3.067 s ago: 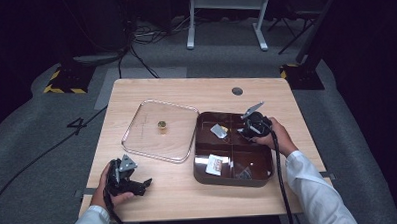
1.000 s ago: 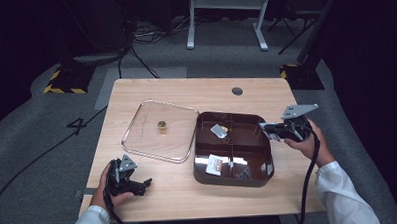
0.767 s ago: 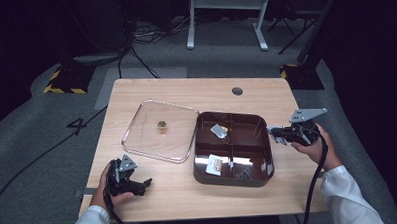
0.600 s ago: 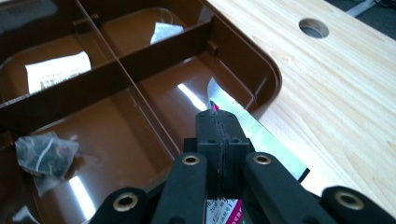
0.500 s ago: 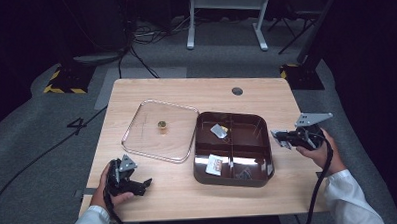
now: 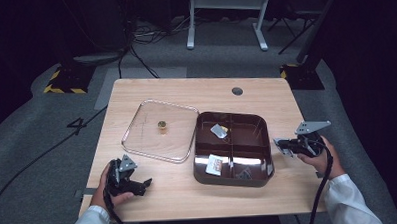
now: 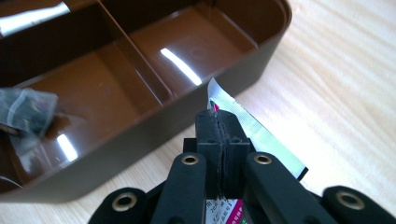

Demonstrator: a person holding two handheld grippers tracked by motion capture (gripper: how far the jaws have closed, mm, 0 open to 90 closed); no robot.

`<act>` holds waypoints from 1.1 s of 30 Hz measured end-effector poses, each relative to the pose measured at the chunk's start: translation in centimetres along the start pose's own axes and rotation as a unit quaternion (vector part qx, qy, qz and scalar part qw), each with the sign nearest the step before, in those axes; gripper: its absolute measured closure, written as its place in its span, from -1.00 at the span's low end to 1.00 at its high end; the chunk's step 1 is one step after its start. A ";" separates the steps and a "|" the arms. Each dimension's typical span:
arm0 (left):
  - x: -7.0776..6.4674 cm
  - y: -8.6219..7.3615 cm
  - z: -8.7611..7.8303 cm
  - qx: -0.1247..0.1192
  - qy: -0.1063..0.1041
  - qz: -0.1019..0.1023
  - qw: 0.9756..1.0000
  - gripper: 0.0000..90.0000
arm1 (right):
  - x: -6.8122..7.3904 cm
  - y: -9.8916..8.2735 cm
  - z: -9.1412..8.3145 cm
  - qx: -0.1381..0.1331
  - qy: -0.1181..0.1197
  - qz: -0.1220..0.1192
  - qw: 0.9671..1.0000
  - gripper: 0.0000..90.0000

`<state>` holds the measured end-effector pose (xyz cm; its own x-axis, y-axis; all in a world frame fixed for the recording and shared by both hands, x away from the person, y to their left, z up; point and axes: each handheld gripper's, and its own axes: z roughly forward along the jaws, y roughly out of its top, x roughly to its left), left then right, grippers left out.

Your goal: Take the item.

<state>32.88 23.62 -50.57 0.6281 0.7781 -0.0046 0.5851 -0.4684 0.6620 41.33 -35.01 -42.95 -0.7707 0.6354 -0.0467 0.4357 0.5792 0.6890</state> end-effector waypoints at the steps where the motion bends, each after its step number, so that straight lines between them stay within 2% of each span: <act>1: 0.0 0.0 0.0 0.000 0.000 0.001 1.000 -0.99 | -0.1 -0.3 0.2 0.004 0.001 0.001 1.000 0.98; 16: 0.0 0.0 0.0 0.000 0.000 0.000 1.000 -0.99 | -0.6 -1.9 1.3 0.020 0.008 0.014 1.000 1.00; 20: 0.0 0.0 0.0 0.000 0.000 0.000 1.000 -0.99 | -0.6 -2.2 1.3 0.017 0.010 0.016 1.000 0.99; 24: 0.0 0.0 0.0 0.000 0.000 0.001 1.000 -0.99 | -0.6 -2.3 1.2 0.013 0.009 0.018 1.000 0.91; 25: 0.0 0.0 0.0 0.000 0.000 0.000 1.000 -0.99 | -0.6 -2.2 1.1 0.011 0.007 0.018 1.000 0.79; 29: 0.0 0.0 0.0 0.000 0.000 0.001 1.000 -0.99 | -0.7 -2.1 0.7 0.004 0.000 0.018 1.000 0.65; 31: 0.0 0.0 0.0 0.000 0.000 0.001 1.000 -0.99 | -0.6 -2.1 0.5 -0.001 -0.009 0.016 1.000 0.45; 33: 0.0 0.0 0.0 0.000 0.000 0.001 1.000 -0.99 | -0.7 -2.0 0.3 -0.002 -0.016 0.018 1.000 0.34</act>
<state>32.89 23.63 -50.57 0.6290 0.7774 -0.0035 0.5843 -0.4698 0.6618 41.09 -36.46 -44.55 -0.7389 0.6724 -0.0442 0.4619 0.5531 0.6934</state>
